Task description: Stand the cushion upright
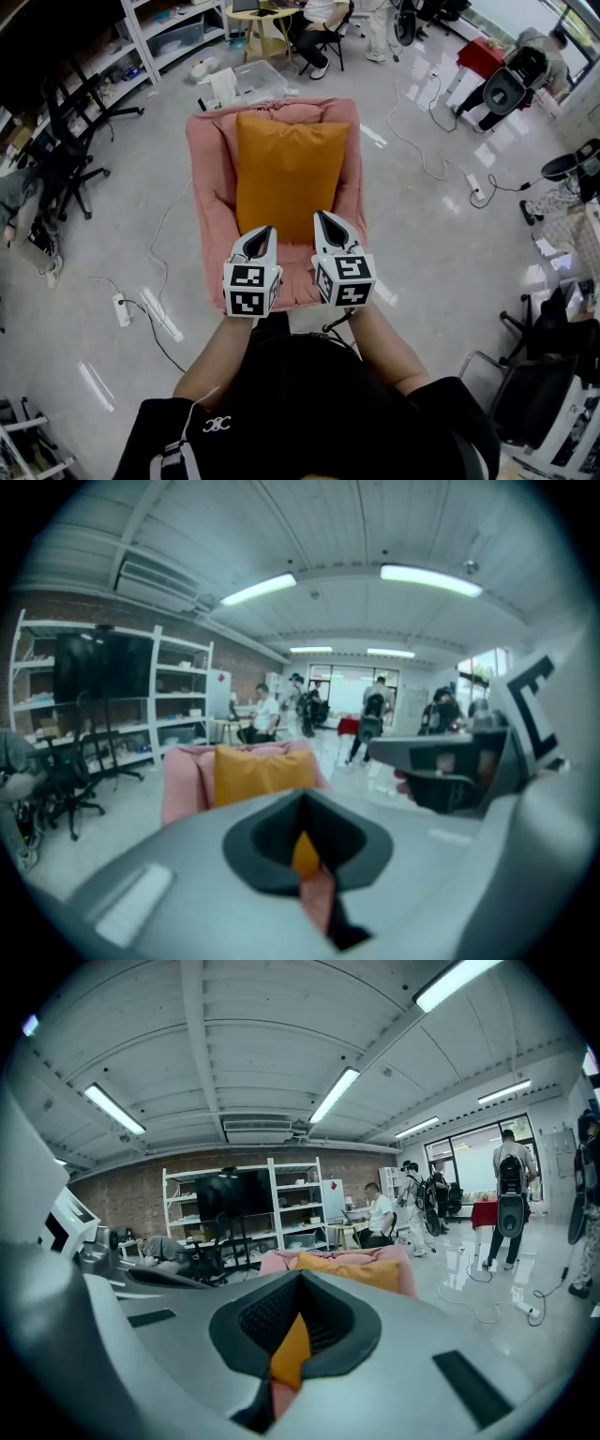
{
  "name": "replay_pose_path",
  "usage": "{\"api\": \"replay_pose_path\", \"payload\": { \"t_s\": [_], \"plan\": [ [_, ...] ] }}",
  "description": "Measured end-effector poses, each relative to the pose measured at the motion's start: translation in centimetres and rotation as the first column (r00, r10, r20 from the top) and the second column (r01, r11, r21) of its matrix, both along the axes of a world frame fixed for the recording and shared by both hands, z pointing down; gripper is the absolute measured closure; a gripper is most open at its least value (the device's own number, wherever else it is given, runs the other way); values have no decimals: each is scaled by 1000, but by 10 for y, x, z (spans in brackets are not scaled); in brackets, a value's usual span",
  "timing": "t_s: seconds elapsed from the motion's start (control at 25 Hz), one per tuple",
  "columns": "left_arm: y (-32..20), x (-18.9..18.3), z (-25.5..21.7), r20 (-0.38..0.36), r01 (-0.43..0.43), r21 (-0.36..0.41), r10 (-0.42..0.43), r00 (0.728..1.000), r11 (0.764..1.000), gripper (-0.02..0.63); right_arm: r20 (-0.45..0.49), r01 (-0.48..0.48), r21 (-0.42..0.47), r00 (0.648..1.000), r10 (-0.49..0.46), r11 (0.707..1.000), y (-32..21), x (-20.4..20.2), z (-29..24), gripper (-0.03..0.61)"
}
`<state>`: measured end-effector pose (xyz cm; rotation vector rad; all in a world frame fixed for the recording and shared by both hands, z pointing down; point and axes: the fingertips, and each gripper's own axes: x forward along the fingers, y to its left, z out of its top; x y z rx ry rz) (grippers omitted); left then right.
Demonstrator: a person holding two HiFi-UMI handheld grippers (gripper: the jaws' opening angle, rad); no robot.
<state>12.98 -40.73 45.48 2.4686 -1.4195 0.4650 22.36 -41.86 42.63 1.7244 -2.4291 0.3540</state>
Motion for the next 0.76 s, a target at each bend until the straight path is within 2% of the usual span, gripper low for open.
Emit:
{"api": "replay_pose_path", "payload": {
  "t_s": [0.36,0.76],
  "plan": [
    [38,-7,6,-18,3,-21,-4,1000,1000,614,3,6,-15,1000,-6,1000,41,-9,12,581],
    [59,-15,7,-20,-21,-28,21,1000,999,614,-17,0,-17,1000,0,1000,56,-19,15,581]
  ]
}}
